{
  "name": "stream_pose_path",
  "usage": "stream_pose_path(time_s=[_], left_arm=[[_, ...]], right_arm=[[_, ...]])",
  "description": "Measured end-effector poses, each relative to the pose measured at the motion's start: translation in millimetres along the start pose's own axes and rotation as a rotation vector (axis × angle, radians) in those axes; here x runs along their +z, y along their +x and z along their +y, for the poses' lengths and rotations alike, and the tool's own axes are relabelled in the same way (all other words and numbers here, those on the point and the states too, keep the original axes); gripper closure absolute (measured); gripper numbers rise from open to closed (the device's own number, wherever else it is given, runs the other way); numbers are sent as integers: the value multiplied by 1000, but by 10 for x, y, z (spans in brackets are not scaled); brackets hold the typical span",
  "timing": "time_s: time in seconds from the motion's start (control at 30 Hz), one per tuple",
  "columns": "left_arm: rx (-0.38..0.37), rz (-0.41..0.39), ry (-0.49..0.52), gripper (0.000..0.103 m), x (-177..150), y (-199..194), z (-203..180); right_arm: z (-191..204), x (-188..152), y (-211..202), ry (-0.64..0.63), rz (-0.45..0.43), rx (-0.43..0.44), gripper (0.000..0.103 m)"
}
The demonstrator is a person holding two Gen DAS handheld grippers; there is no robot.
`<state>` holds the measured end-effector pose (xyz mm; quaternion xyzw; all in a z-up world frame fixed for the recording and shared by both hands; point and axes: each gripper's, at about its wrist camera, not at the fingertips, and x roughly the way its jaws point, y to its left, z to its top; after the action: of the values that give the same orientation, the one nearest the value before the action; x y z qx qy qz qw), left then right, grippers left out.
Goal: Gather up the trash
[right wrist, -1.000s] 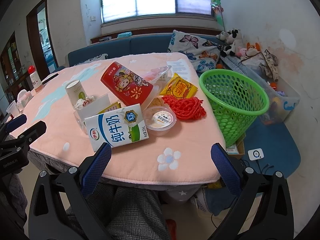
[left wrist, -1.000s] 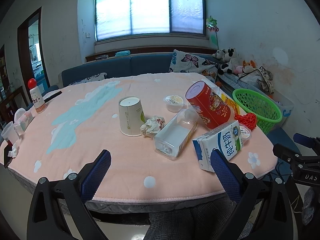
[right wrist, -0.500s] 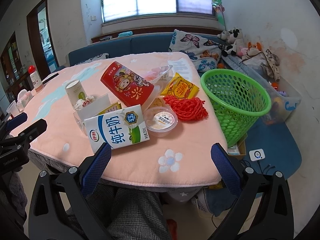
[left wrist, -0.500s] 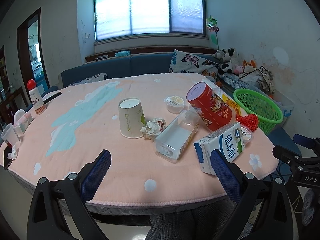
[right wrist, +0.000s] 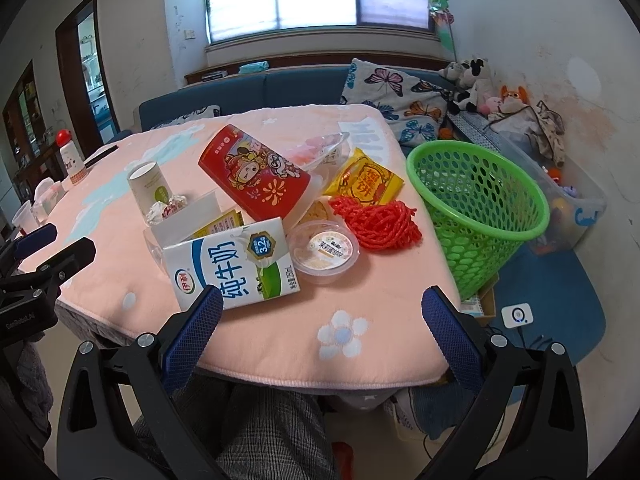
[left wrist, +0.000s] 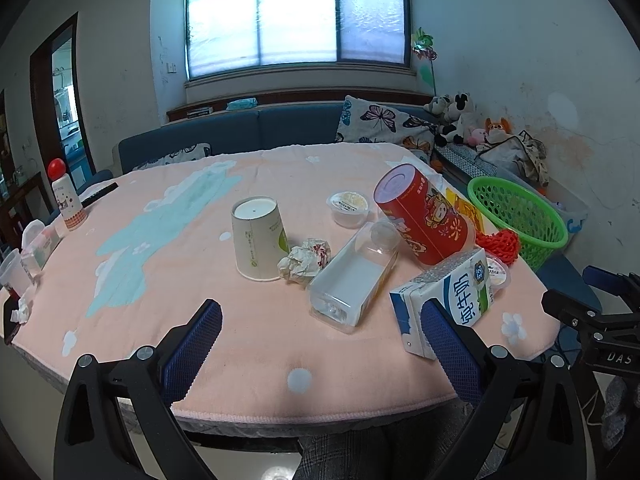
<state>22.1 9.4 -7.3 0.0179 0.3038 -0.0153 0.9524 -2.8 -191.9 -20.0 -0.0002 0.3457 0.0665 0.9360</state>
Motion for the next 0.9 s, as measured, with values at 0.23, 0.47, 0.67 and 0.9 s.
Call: stream_pose_path(time_s=[0.23, 0.47, 0.67, 0.9], left_arm=[[1, 6, -4, 7, 42, 55, 30], [4, 12, -19, 7, 105, 104, 136], [0, 21, -36, 7, 130, 155, 266], [-8, 33, -43, 7, 95, 212, 387]], right_arm=[[34, 95, 89, -27, 3, 12, 4], [194, 261, 209, -114, -2, 22, 4], [390, 460, 354, -220, -10, 25, 5], [709, 704, 633, -357, -16, 24, 6]])
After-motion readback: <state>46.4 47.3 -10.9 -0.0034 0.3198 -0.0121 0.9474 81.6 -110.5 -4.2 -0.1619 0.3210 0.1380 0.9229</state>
